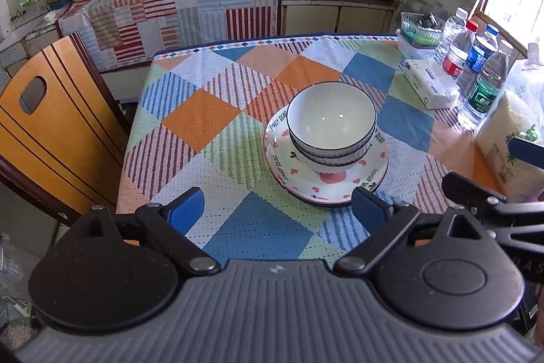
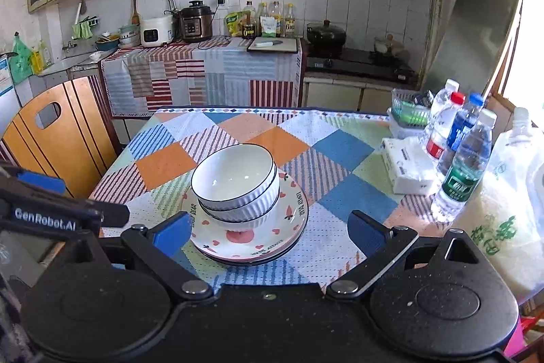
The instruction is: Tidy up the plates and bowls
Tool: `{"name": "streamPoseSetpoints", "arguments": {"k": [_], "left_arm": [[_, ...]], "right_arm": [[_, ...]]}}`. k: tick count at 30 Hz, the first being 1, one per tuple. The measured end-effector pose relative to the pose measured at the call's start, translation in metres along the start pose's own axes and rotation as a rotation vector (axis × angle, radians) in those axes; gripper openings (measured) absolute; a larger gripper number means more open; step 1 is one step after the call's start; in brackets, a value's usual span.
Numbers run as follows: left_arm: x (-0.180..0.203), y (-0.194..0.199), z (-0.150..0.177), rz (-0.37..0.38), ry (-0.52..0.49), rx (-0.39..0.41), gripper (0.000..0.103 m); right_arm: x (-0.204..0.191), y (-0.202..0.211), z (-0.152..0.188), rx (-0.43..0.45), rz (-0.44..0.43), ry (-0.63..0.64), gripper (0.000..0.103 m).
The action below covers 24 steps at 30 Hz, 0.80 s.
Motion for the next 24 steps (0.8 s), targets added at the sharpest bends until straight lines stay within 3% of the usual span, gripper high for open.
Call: {"name": "streamPoseSetpoints", "arguments": {"k": [8,24], "left_arm": [[0.006,0.012,-0.006,-0.030,-0.019,0.014,0.094],[0.011,0.014,0.011,-0.030,-0.032,-0.015,0.094]], "right_arm": [[0.012,0.006,0.001,0.000,0.012,-0.077,0.100],[0.010,0.011,0.004,0.004,0.048,-0.063,0.099]]}}
Point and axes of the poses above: each gripper's, at about its wrist camera, not at the fingertips, and y roughly against the way its jaws point, x to its right, z to its underside, the point moved 9 cm from there along -y, roughly the way its jaws point, and after that the axes turned 13 degrees about x, right-handed, at the moved point
